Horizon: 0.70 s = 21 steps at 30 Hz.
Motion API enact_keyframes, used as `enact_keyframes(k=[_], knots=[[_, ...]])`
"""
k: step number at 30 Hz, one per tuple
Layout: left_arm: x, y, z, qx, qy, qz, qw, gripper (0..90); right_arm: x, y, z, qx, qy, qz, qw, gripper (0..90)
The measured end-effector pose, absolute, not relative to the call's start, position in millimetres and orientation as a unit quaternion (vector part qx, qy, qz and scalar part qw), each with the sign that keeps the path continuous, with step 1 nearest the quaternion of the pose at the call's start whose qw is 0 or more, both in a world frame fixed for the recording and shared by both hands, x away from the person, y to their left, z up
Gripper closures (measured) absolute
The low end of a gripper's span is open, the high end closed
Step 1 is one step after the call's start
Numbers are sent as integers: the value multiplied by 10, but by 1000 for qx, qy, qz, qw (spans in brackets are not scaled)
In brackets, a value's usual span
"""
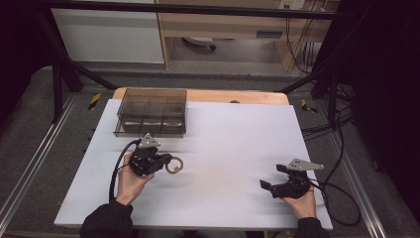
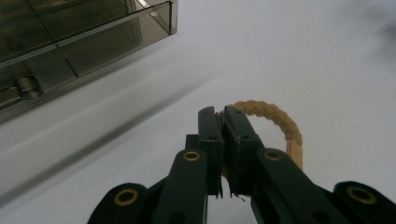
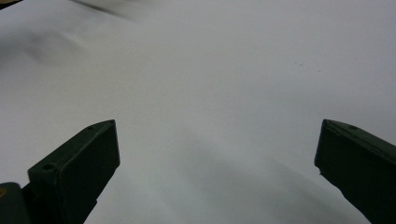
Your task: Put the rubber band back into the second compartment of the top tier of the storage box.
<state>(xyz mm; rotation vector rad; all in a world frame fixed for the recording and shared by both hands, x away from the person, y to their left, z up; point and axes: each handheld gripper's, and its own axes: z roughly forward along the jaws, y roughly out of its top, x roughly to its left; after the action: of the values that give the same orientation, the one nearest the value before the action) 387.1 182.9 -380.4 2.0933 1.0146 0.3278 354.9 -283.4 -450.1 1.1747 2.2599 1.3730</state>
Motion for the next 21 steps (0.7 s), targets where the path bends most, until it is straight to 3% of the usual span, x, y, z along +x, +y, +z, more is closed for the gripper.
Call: enact_keyframes(k=[21], knots=[[3937,2093,-3604,811,414,149,386,853,3551,-2832,-4504,403,776,470,124,7]])
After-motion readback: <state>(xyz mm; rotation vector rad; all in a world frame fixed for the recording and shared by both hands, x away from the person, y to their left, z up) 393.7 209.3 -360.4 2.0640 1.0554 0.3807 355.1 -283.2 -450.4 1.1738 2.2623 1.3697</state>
